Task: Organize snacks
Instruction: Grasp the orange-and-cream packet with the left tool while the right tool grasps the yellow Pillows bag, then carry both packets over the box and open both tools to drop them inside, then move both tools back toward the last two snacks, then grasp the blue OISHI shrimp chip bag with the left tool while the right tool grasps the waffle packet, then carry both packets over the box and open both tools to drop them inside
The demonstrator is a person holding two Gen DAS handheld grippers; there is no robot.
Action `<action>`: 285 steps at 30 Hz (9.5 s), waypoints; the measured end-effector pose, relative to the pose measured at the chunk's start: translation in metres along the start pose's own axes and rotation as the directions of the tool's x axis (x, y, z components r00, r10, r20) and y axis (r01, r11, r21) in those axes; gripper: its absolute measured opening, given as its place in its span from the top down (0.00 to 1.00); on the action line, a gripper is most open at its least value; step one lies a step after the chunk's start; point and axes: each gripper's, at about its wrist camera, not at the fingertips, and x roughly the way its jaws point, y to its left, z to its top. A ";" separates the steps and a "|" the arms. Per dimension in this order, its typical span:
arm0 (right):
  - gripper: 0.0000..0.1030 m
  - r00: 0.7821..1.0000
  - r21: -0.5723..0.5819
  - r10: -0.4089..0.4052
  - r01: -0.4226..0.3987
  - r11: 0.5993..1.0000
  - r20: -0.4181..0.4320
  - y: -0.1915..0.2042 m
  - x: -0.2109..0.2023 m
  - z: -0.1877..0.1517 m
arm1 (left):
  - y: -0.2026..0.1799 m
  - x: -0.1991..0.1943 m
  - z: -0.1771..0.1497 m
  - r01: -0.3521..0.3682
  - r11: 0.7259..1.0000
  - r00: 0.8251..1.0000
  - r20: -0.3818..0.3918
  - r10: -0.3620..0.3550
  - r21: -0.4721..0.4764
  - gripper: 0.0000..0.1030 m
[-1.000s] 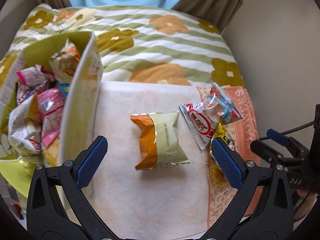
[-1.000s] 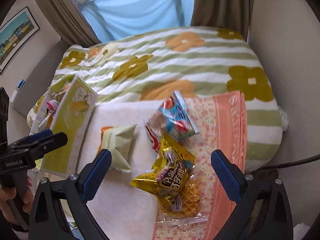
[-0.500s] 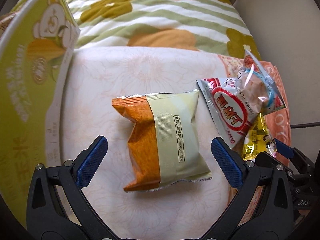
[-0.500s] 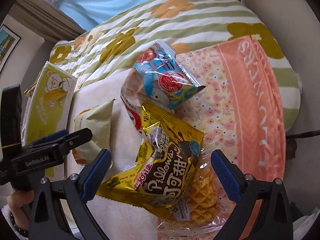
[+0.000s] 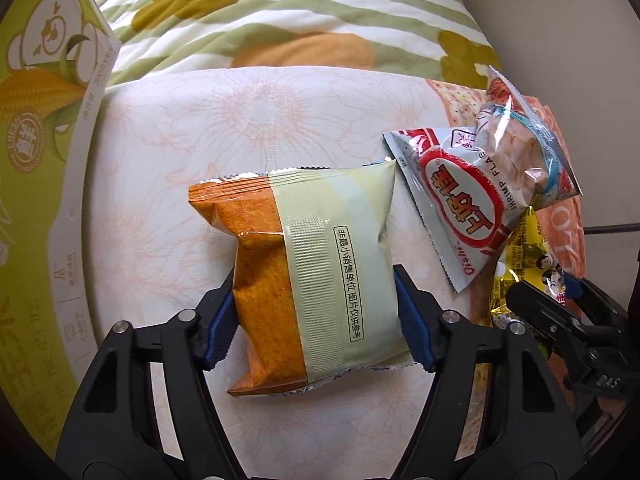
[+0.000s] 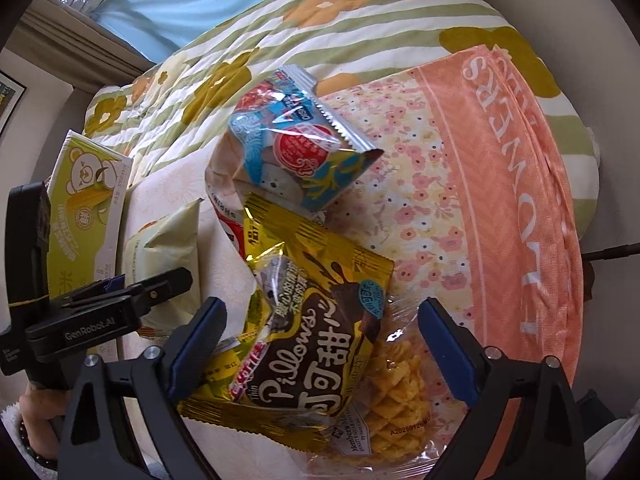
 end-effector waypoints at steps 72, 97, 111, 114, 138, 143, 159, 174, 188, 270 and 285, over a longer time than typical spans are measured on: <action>0.48 0.950 -0.347 0.215 -0.127 0.929 0.226 0.352 -0.039 0.026 | 0.282 -0.222 0.047 0.008 1.000 0.967 0.254 -0.003 -0.018 0.40; 0.48 0.976 -0.322 0.113 -0.048 0.945 0.184 0.369 0.001 0.007 | 0.334 -0.228 -0.010 0.028 0.995 0.955 0.296 0.001 -0.092 0.00; 0.02 0.959 -0.356 0.101 -0.001 0.935 0.263 0.367 -0.013 -0.019 | 0.319 -0.237 -0.043 -0.005 0.996 0.950 0.310 0.032 -0.090 0.00; 0.02 0.957 -0.350 0.109 -0.008 0.937 0.269 0.367 -0.018 -0.023 | 0.315 -0.244 -0.049 -0.012 0.997 0.946 0.322 0.037 -0.079 0.00; 0.02 0.934 -0.313 0.097 0.017 0.950 0.344 0.278 -0.093 -0.061 | 0.166 -0.266 -0.072 -0.005 0.997 0.923 0.383 -0.025 0.077 0.00; 0.02 0.937 -0.288 0.030 0.077 0.954 0.349 0.207 -0.123 -0.071 | 0.082 -0.250 -0.068 0.018 0.986 0.925 0.372 -0.078 0.163 0.00; 0.02 0.963 -0.293 -0.129 0.198 0.935 0.238 0.053 -0.112 -0.072 | -0.098 -0.132 -0.009 -0.043 0.880 0.977 0.202 -0.061 0.473 0.00; 0.02 0.968 -0.341 -0.233 0.251 0.906 0.094 0.032 -0.024 -0.071 | -0.150 0.014 0.052 -0.006 0.703 0.998 -0.034 0.043 0.711 0.00; 0.02 0.970 -0.332 -0.242 0.235 0.913 0.020 0.014 0.017 -0.073 | -0.145 0.030 0.059 0.053 0.698 0.997 -0.077 0.003 0.714 0.38; 0.31 0.963 -0.366 0.043 0.059 0.929 0.265 0.366 -0.059 -0.077 | 0.300 -0.253 -0.113 -0.030 0.999 0.973 0.230 0.027 0.011 0.00; 0.09 0.926 -0.308 0.080 0.040 0.951 0.368 0.383 -0.039 -0.082 | 0.331 -0.270 -0.151 -0.033 0.998 0.962 0.269 0.048 -0.059 0.00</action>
